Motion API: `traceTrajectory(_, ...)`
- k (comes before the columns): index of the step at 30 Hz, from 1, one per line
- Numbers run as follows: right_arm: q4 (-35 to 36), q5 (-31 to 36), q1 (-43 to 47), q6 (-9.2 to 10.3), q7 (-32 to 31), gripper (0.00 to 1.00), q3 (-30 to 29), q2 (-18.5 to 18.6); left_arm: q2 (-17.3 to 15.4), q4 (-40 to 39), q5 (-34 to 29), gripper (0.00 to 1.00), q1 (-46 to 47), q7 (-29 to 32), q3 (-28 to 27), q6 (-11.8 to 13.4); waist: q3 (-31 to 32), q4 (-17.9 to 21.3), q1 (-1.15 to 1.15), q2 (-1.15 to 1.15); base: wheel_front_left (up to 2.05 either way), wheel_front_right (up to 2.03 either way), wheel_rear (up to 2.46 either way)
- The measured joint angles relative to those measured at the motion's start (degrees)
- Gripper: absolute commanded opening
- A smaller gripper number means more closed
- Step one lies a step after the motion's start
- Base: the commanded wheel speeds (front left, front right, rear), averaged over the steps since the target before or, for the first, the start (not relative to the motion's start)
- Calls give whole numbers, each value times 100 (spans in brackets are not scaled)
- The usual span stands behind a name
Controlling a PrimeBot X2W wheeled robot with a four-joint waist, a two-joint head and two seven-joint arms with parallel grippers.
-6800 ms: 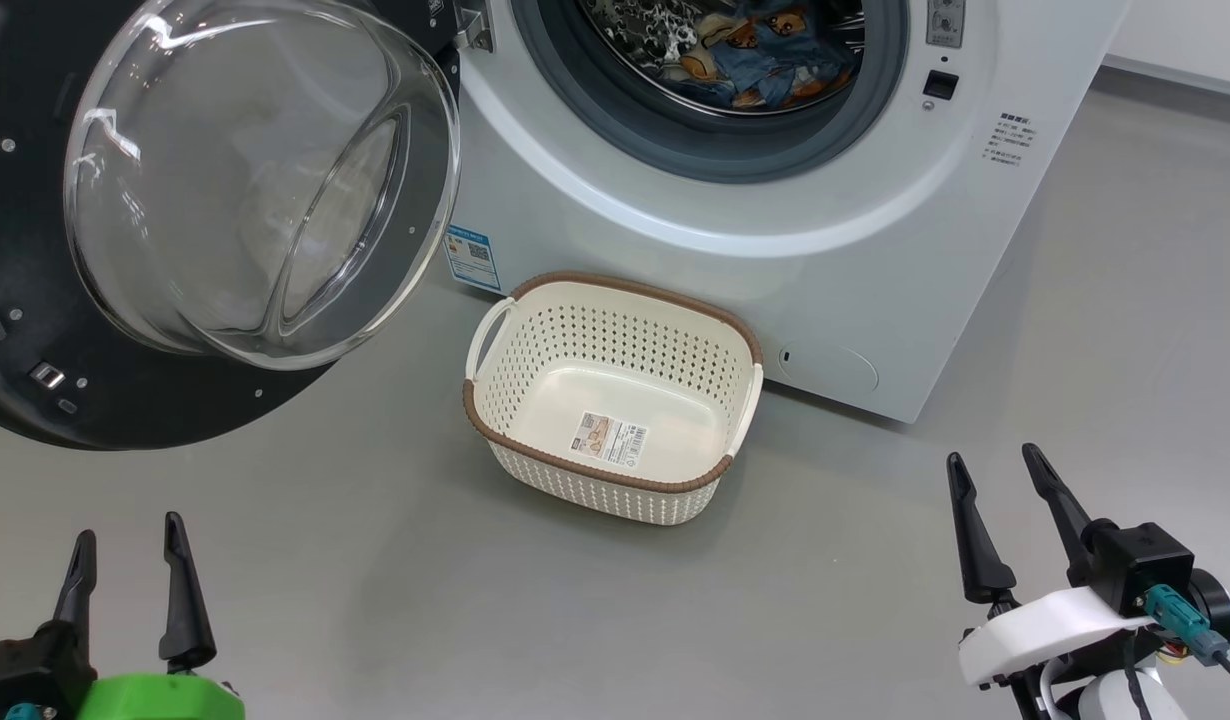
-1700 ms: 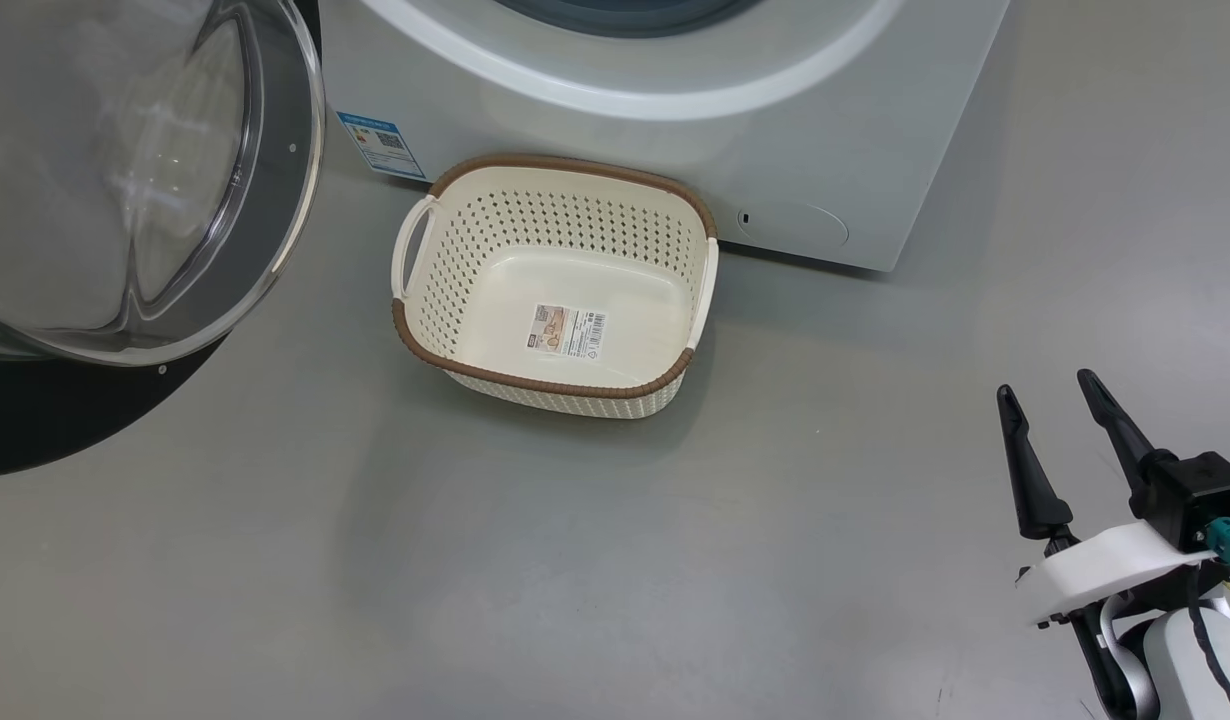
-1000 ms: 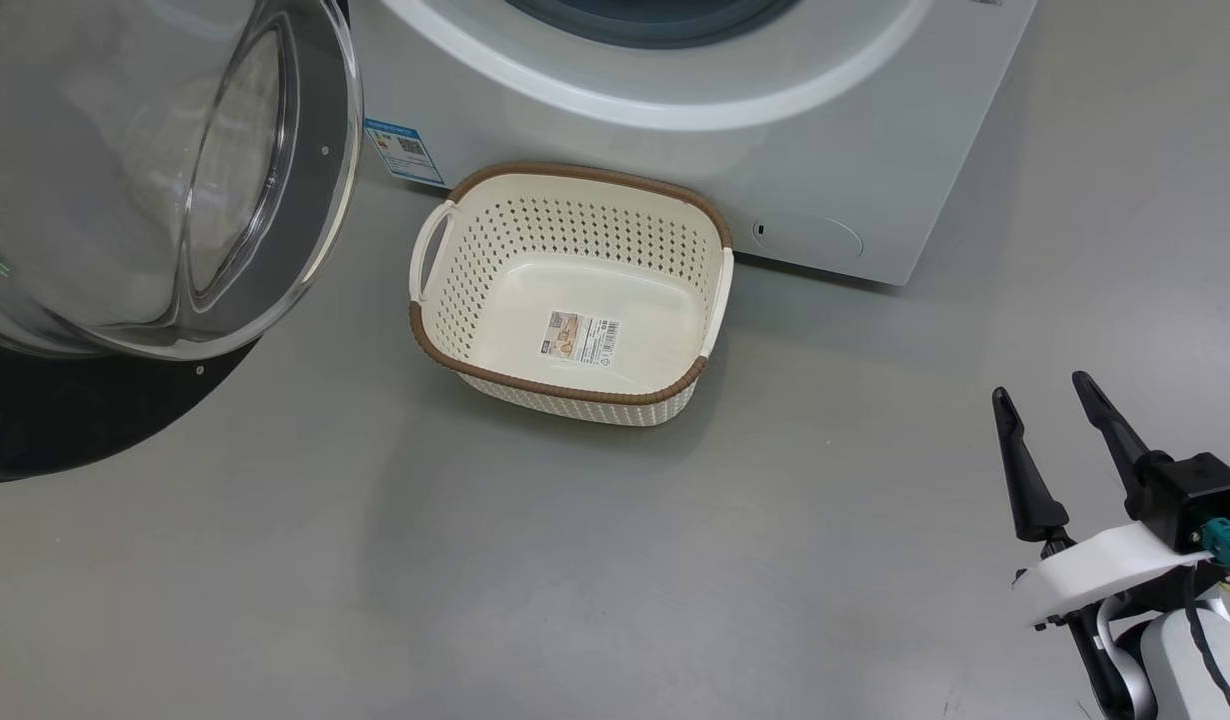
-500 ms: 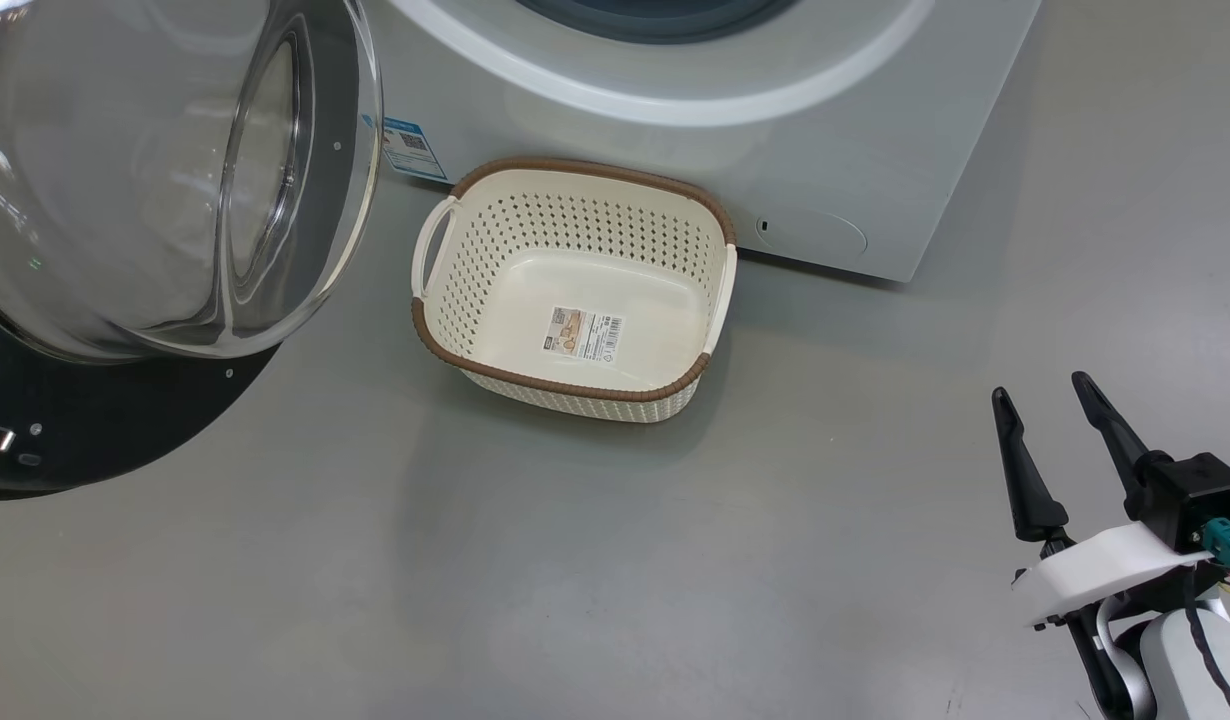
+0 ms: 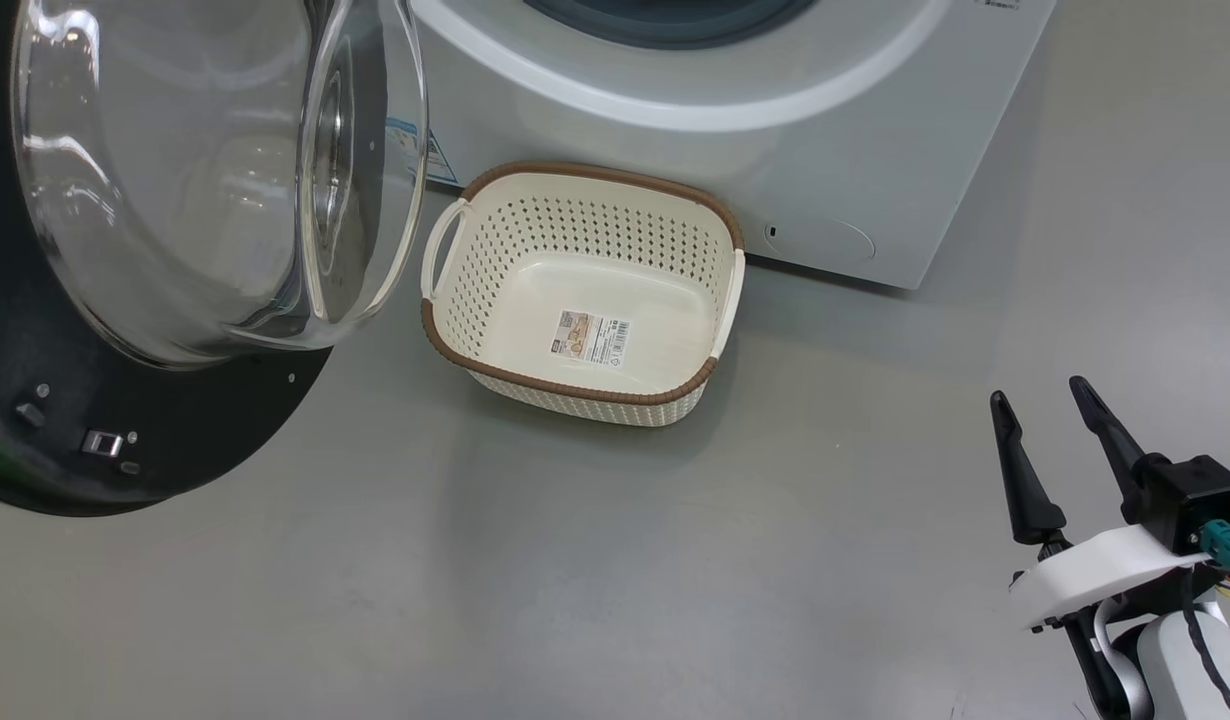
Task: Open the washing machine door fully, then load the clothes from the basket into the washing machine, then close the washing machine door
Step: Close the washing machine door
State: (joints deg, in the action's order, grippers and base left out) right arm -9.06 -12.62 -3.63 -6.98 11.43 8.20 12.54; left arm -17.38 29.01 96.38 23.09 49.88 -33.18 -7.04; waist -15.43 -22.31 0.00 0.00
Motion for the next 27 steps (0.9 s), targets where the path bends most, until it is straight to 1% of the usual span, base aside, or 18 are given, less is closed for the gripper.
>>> traceTrajectory(9,-52,-85,0,3,4,100,-4,-70,159,-302,558,0,-110,710,5,0,40,15,0,0,0,0,0)
traceTrajectory(17,-101,-91,-3,3,49,100,29,-126,261,-637,687,0,-279,1270,208,-1,73,81,0,0,0,0,0)
traceTrajectory(27,-186,-115,-59,3,80,100,140,-226,523,-1166,795,0,-507,1670,343,-1,137,336,0,0,0,0,0)
